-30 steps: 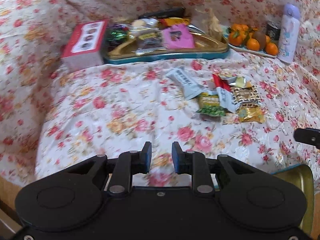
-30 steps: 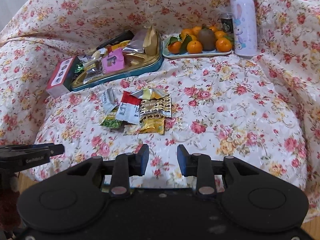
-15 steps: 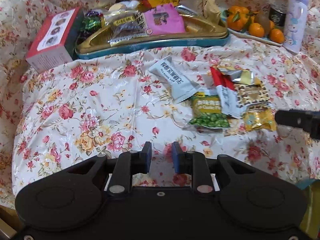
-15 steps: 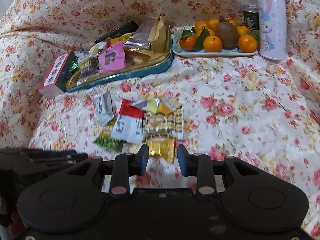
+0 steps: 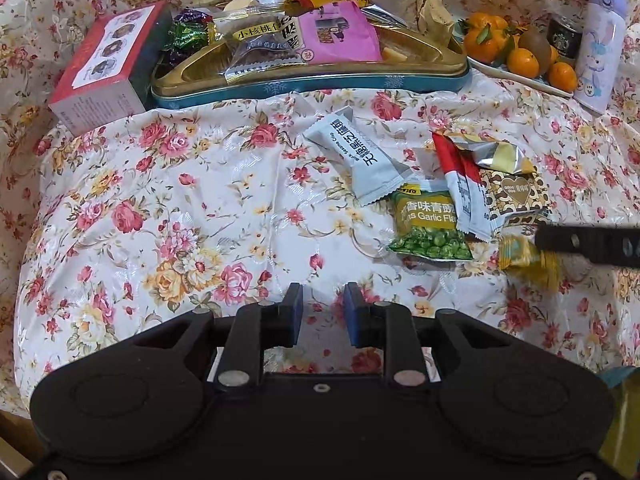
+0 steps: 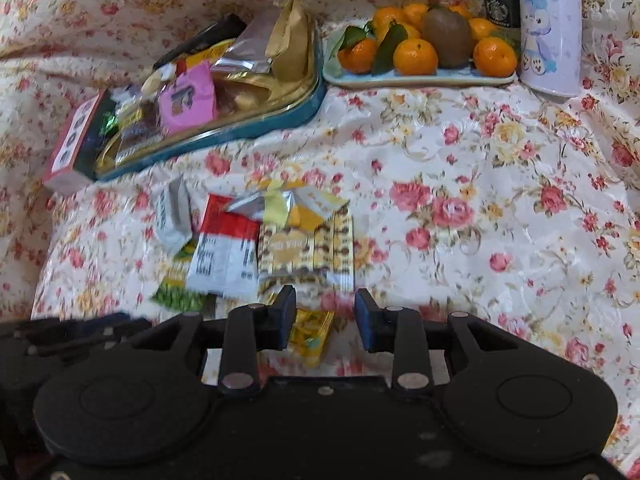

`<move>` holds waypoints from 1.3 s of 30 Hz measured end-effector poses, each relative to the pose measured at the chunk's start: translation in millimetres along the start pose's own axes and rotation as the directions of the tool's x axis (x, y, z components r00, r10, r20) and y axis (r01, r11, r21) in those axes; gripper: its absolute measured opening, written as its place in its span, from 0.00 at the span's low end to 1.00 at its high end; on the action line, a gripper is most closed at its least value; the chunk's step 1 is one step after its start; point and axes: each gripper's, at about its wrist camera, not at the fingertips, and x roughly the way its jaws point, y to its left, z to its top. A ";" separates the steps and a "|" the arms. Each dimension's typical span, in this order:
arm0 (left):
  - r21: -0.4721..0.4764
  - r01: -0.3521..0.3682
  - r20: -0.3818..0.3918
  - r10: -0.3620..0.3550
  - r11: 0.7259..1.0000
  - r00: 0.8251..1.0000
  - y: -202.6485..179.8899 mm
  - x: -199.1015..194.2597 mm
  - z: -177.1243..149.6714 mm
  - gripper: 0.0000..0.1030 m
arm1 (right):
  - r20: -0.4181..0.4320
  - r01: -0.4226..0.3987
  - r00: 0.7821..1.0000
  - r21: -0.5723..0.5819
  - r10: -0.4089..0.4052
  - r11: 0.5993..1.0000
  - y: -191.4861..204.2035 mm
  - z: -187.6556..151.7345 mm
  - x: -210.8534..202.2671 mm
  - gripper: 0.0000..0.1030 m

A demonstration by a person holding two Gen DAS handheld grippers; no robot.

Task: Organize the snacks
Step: 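Grasp the white sesame bar with the left gripper while the right grasps the gold candy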

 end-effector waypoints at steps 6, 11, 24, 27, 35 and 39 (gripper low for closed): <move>-0.002 0.001 0.000 -0.001 1.000 1.000 0.0 0.2 -0.4 0.33 | -0.038 -0.038 0.999 -0.099 0.035 0.994 5.1 -15.9 -12.6 0.33; -0.003 0.001 -0.001 -0.001 1.000 1.000 -0.2 0.5 -0.6 0.33 | 0.001 -0.085 0.996 -0.130 0.086 0.988 11.9 -21.5 -18.6 0.41; -0.048 0.045 0.007 -0.045 0.998 0.999 7.0 -1.4 9.1 0.33 | 0.030 -0.016 0.999 -0.311 0.027 0.950 46.2 -34.4 2.2 0.23; -0.069 0.062 0.028 -0.060 0.996 0.998 7.1 -4.9 23.6 0.33 | 0.040 -0.026 0.998 -0.307 0.040 0.951 41.3 -36.7 -0.8 0.21; -0.163 0.128 0.051 -0.121 0.978 0.991 5.0 9.2 70.3 0.37 | 0.067 -0.058 0.995 -0.228 0.075 0.972 20.5 -33.8 -10.7 0.20; -0.178 0.100 0.029 -0.096 0.979 0.995 1.2 26.6 82.7 0.40 | 0.090 -0.069 0.992 -0.208 0.089 0.976 12.9 -35.4 -19.7 0.20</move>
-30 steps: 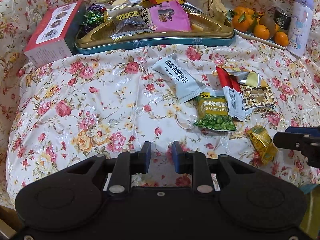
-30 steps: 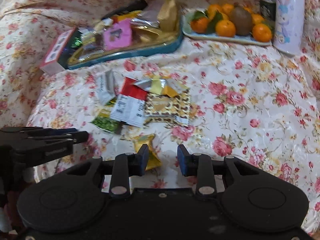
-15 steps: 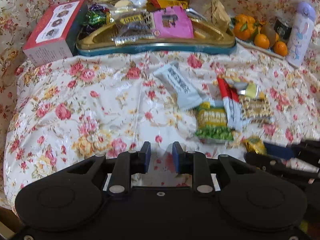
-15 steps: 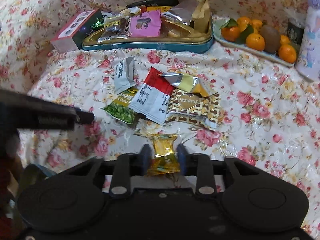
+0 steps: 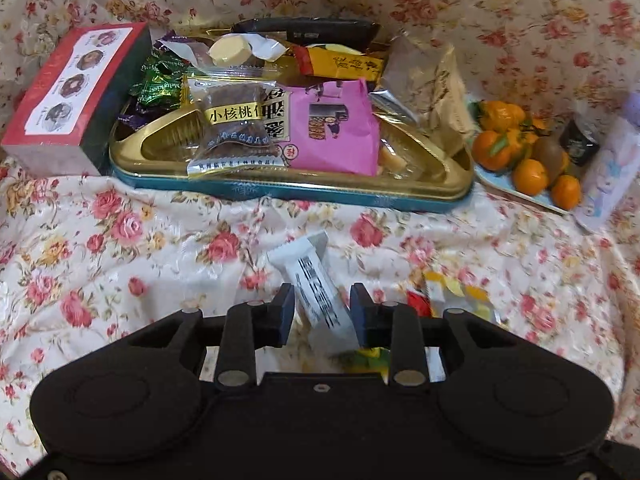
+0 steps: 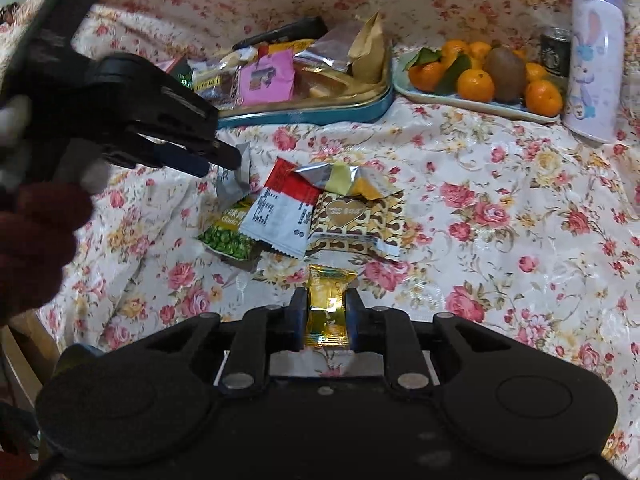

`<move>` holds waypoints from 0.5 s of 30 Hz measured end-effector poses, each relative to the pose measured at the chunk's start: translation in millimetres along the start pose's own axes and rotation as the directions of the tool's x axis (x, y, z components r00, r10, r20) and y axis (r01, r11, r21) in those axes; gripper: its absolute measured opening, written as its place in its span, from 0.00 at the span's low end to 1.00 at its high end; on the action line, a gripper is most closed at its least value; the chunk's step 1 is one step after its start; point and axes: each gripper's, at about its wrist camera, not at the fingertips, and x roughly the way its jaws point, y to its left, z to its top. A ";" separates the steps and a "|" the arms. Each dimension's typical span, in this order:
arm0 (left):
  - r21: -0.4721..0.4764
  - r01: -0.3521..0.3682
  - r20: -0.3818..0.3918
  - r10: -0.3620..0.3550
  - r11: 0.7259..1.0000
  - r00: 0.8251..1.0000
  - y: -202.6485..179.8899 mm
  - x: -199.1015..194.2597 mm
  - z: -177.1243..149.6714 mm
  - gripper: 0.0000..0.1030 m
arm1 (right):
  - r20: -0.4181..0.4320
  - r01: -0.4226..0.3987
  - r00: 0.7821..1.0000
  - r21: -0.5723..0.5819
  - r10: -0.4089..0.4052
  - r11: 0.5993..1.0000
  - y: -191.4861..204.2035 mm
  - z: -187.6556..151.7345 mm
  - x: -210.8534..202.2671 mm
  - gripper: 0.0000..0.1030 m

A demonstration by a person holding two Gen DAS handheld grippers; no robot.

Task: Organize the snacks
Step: 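Grasp the white sesame bar with the left gripper while the right grasps the gold candy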

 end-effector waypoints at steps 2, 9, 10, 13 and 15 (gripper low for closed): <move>0.002 -0.021 -0.005 0.021 1.000 1.000 -2.9 7.6 1.1 0.40 | 0.010 -0.010 1.000 0.015 0.010 1.000 -2.9 -0.9 -4.0 0.20; 0.028 -0.074 -0.006 0.074 0.997 0.997 -12.3 24.6 1.7 0.41 | 0.029 -0.027 0.999 0.046 0.025 0.999 -6.0 -3.3 -9.2 0.20; 0.034 -0.079 -0.004 0.079 0.996 0.997 -13.7 24.7 1.3 0.39 | 0.031 -0.027 0.999 0.053 0.026 0.998 -6.2 -3.1 -8.5 0.20; 0.023 -0.076 0.011 0.076 0.997 0.997 -13.1 18.9 -1.7 0.27 | 0.039 -0.022 0.999 0.070 0.019 0.997 -6.3 -4.5 -11.9 0.20; 0.023 -0.075 0.025 0.074 0.997 0.997 -12.6 9.1 -5.0 0.27 | 0.048 -0.016 0.999 0.077 0.012 0.997 -5.7 -5.9 -16.7 0.20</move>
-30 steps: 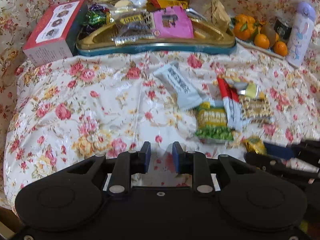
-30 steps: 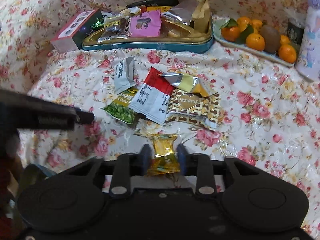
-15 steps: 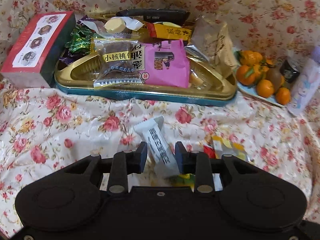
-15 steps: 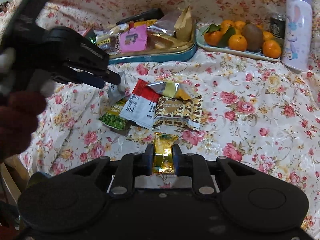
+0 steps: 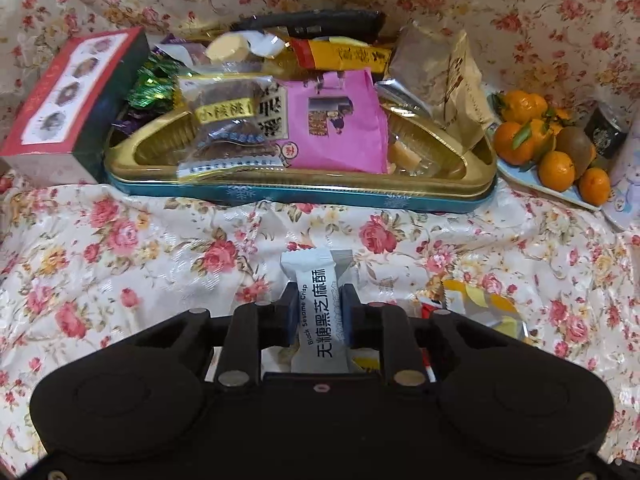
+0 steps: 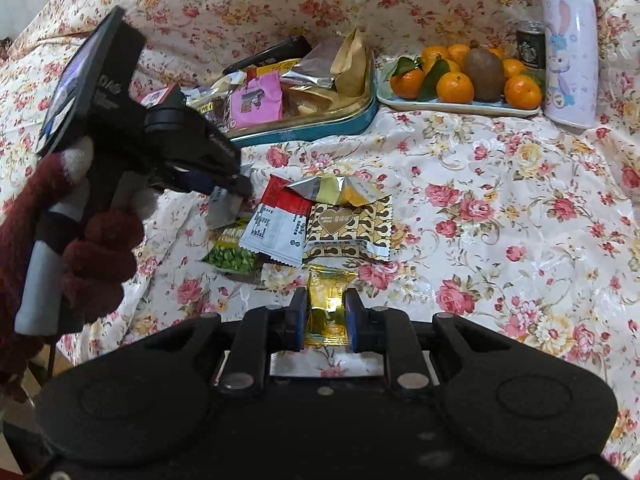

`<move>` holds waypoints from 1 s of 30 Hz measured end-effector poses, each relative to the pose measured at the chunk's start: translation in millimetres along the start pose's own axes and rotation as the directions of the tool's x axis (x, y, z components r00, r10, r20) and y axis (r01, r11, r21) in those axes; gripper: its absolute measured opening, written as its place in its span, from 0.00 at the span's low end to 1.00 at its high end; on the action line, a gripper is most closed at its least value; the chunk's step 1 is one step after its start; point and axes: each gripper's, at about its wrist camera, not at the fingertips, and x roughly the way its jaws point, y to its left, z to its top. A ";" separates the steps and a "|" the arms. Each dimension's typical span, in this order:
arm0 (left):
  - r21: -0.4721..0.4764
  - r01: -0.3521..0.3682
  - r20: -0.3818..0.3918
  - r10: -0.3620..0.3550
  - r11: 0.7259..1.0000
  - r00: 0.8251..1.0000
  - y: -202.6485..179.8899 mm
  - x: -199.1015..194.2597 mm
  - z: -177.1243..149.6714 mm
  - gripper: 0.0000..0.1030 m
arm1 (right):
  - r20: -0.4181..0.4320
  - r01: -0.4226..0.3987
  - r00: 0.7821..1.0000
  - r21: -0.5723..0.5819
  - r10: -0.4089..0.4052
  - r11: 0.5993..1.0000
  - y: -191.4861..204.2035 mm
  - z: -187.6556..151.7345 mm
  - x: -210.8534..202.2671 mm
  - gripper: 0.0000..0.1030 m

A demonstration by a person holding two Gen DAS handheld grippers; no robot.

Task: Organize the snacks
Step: 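Grasp the white sesame bar with the left gripper while the right grasps the gold candy, then carry the white bar with the left gripper while the right carries the gold candy to the tray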

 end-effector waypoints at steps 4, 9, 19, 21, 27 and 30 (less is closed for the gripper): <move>0.015 -0.001 0.046 0.001 1.000 0.999 2.8 -36.2 -13.7 0.27 | 0.032 0.010 0.999 0.012 -0.010 1.000 1.3 -3.3 -19.4 0.20; 0.046 0.003 0.104 -0.008 0.999 0.995 5.2 -92.1 -38.4 0.27 | 0.090 0.010 0.996 0.032 -0.013 0.999 7.2 -12.1 -53.1 0.20; 0.105 -0.008 0.173 -0.010 0.994 0.985 14.1 -178.0 -122.2 0.27 | 0.208 -0.009 0.978 0.040 0.000 0.999 26.3 -58.7 -138.1 0.20; 0.116 -0.023 0.174 0.002 0.993 0.985 16.1 -186.0 -139.8 0.27 | 0.221 -0.011 0.975 0.045 0.001 0.999 28.8 -71.4 -152.5 0.20; 0.104 0.028 0.144 -0.042 0.994 0.989 23.3 -205.0 -191.1 0.27 | 0.243 -0.008 0.970 0.048 -0.004 0.999 36.1 -111.5 -187.9 0.20; 0.101 0.044 0.133 -0.058 0.994 0.989 24.6 -211.4 -214.6 0.27 | 0.240 -0.009 0.971 0.052 -0.004 0.999 37.9 -127.6 -200.5 0.20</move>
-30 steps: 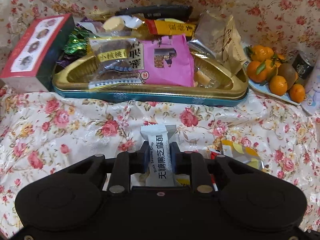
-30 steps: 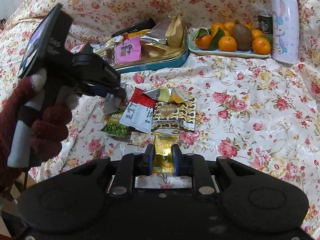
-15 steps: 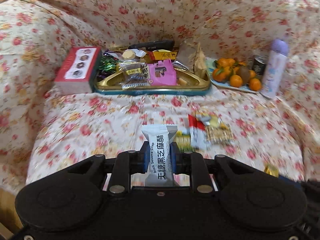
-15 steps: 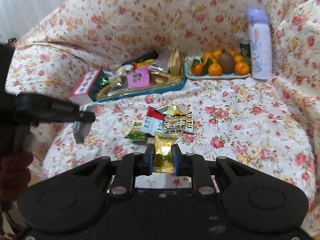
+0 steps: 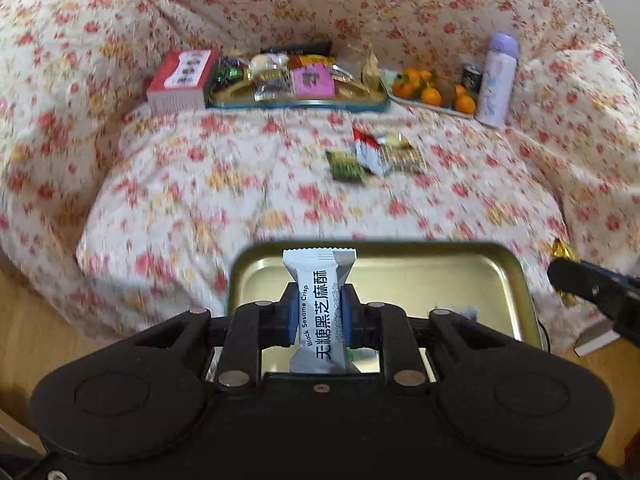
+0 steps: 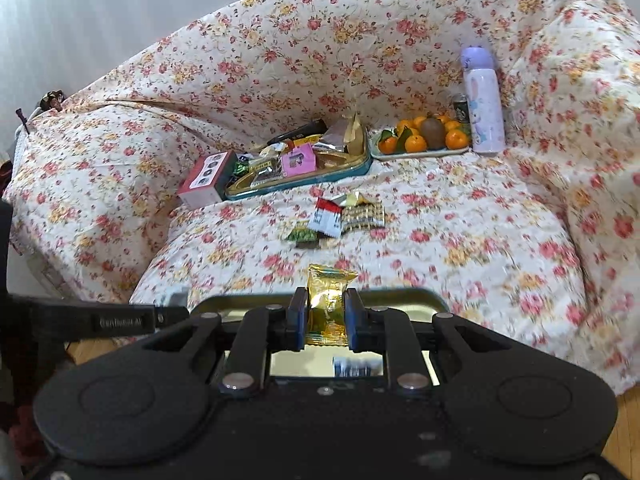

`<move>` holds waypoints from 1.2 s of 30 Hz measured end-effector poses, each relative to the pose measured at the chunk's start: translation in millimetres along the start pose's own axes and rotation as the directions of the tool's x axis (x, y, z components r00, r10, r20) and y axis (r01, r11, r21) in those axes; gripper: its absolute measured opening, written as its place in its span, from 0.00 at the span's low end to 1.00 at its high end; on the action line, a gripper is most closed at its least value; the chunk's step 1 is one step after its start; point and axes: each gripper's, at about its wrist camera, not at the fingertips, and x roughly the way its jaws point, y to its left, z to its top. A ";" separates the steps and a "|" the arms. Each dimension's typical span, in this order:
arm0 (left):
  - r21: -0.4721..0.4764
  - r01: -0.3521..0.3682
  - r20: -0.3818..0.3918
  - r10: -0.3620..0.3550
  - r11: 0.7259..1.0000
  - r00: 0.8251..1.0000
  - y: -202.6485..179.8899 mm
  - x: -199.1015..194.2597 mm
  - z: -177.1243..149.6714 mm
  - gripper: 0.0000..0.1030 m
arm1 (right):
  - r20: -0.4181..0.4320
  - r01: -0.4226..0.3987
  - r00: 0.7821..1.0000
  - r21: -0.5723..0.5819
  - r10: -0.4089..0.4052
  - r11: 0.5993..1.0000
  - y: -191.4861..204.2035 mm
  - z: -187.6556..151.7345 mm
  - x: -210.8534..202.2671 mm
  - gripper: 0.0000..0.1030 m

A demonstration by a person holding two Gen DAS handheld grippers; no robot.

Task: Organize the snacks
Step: 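Carry the white bar with the left gripper while the right carries the gold candy to the tray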

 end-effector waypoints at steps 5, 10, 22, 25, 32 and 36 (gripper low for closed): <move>-0.018 -0.016 -0.036 0.015 1.000 0.999 0.9 -0.5 -25.3 0.27 | -0.055 0.026 0.998 -0.005 -0.026 1.000 -1.6 -18.5 -1.0 0.20; -0.004 0.008 -0.078 -0.008 1.000 0.997 -5.3 4.4 -37.6 0.27 | -0.106 0.057 0.993 0.031 -0.054 0.998 -12.4 -29.8 7.0 0.20; 0.128 0.060 -0.133 -0.043 0.990 0.990 -52.6 21.1 -46.1 0.27 | -0.172 0.105 0.980 0.042 -0.096 0.994 -27.7 -40.4 14.7 0.20; 0.137 0.045 -0.125 -0.028 0.990 0.992 -53.5 20.0 -46.8 0.34 | -0.183 0.106 0.978 0.039 -0.098 0.994 -27.9 -42.5 17.1 0.20; 0.108 -0.010 -0.133 0.024 0.994 0.991 -48.7 22.0 -48.1 0.34 | -0.194 0.106 0.976 0.022 -0.100 0.994 -24.5 -44.8 19.3 0.20; 0.095 -0.057 -0.124 0.068 0.994 0.990 -46.1 21.3 -48.6 0.34 | -0.194 0.111 0.975 0.009 -0.107 0.994 -22.8 -45.4 19.8 0.20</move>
